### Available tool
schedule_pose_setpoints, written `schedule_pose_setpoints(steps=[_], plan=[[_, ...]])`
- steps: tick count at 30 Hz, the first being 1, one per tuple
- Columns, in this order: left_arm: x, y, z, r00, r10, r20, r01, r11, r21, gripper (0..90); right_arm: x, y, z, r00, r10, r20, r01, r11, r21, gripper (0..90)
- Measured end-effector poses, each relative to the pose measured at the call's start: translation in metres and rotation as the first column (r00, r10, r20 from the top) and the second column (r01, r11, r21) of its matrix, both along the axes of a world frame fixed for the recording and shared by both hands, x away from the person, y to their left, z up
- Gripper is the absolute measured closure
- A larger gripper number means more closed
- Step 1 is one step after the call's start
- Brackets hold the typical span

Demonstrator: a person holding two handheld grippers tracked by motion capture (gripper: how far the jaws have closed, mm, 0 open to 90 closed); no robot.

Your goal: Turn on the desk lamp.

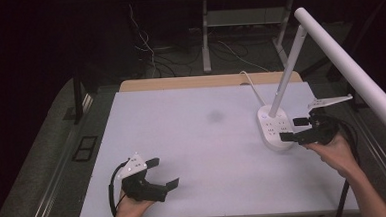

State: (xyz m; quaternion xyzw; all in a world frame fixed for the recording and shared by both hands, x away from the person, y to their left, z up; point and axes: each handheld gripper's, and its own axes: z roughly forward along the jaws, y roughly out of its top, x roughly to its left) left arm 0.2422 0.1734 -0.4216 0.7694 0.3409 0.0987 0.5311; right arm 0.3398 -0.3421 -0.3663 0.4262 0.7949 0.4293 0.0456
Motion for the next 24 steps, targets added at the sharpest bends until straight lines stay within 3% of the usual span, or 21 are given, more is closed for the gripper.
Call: schedule_pose_setpoints(steps=[21,24], plan=[[0.001,0.001,0.0,1.0,0.005,0.001,-0.005,1.0,-0.002,0.0,0.039,-0.015,-0.006,0.9984,-0.054,-0.016,0.054,0.999,0.004,0.8],[0.001,-0.001,0.0,1.0,0.001,0.002,-0.001,1.0,-0.001,0.0,0.043,-0.017,-0.006,0.9981,-0.06,0.009,0.06,0.998,0.008,9.2]])
